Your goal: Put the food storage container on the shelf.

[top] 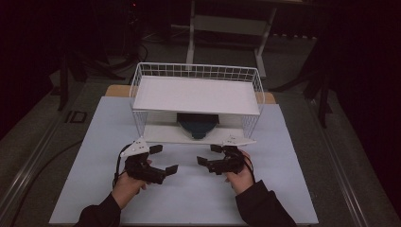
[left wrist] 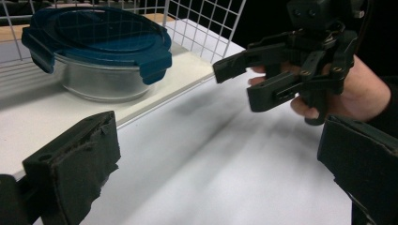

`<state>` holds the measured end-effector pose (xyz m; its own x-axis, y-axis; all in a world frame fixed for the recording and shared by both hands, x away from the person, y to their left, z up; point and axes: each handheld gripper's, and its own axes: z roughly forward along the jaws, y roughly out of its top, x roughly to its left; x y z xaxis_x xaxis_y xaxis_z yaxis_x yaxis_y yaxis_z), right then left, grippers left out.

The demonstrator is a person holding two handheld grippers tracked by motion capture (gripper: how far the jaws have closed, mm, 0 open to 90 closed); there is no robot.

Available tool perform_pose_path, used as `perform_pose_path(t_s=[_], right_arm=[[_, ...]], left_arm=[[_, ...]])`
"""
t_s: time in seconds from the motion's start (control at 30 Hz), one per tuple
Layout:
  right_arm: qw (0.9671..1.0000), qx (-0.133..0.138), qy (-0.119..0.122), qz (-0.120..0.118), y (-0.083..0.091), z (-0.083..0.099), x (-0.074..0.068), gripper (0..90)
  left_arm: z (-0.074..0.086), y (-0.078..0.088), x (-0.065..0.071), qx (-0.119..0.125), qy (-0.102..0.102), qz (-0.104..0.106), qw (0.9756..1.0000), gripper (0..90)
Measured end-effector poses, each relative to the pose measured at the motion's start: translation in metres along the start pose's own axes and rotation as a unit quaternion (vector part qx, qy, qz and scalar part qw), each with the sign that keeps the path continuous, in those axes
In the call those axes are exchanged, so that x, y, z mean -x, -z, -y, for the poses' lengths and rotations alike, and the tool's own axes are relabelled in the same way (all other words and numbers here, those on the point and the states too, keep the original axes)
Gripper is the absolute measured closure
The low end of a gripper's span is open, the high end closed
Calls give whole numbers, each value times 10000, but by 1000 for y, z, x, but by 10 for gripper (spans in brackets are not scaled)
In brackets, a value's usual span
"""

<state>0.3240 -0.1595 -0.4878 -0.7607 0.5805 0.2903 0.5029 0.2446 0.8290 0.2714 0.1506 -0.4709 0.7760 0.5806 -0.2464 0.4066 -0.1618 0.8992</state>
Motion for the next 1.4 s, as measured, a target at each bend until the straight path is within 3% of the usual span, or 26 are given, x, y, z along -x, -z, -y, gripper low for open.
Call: perform_pose_path(t_s=[0.23, 0.67, 0.87, 1.0, 1.17, 1.27, 1.4], right_arm=[[9995, 155, 166, 215, 32, 13, -4, 154], [9984, 314, 132, 455, 78, 33, -2, 154], [9981, 282, 138, 528, 90, 48, -1, 155], [9975, 281, 193, 624, 99, 55, 0, 156], [9972, 211, 225, 684, 106, 64, 1, 157], [9964, 144, 201, 806, 109, 70, 7, 161], [9954, 250, 131, 910, 114, 70, 12, 162]], left_arm=[[3, 9, 2, -12, -68, 36, 10000, 0], [13, 22, 5, -59, -186, 77, 9998, 0], [21, 27, 5, -115, -168, 81, 9998, 0], [24, 28, 3, -180, -306, -19, 9994, 0], [27, 27, 2, -194, -305, 12, 9993, 0], [29, 26, 1, -212, -258, 33, 9994, 0], [29, 26, 2, -182, -281, 32, 9994, 0]])
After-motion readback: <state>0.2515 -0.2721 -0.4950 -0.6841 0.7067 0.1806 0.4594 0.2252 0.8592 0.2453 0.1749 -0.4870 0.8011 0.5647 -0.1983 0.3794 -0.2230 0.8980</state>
